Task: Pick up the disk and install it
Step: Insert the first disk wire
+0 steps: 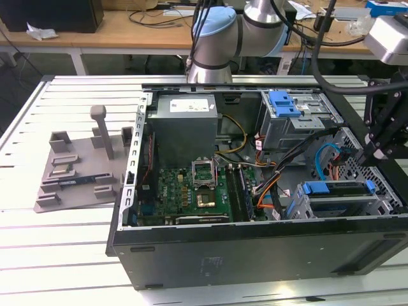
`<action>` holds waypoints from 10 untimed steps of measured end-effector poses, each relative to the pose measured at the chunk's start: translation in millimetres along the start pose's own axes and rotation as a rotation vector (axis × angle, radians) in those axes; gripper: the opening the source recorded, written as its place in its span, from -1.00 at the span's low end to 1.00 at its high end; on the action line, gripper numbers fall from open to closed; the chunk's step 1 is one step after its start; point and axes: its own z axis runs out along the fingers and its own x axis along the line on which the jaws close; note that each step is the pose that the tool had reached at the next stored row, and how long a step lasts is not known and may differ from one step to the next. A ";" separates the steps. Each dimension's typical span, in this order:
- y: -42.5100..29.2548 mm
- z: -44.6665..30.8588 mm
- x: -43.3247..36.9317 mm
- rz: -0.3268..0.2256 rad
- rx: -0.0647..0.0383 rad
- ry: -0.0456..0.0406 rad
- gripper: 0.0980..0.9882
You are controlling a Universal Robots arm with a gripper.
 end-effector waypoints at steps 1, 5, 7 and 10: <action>-0.5 0.0 0.0 0.000 0.000 0.0000 -0.98; -1.3 0.3 0.0 0.000 0.000 0.0027 -0.98; -2.7 7.9 0.2 0.000 0.000 0.0026 -0.98; -3.8 15.9 -0.8 0.000 -0.001 0.0029 -0.98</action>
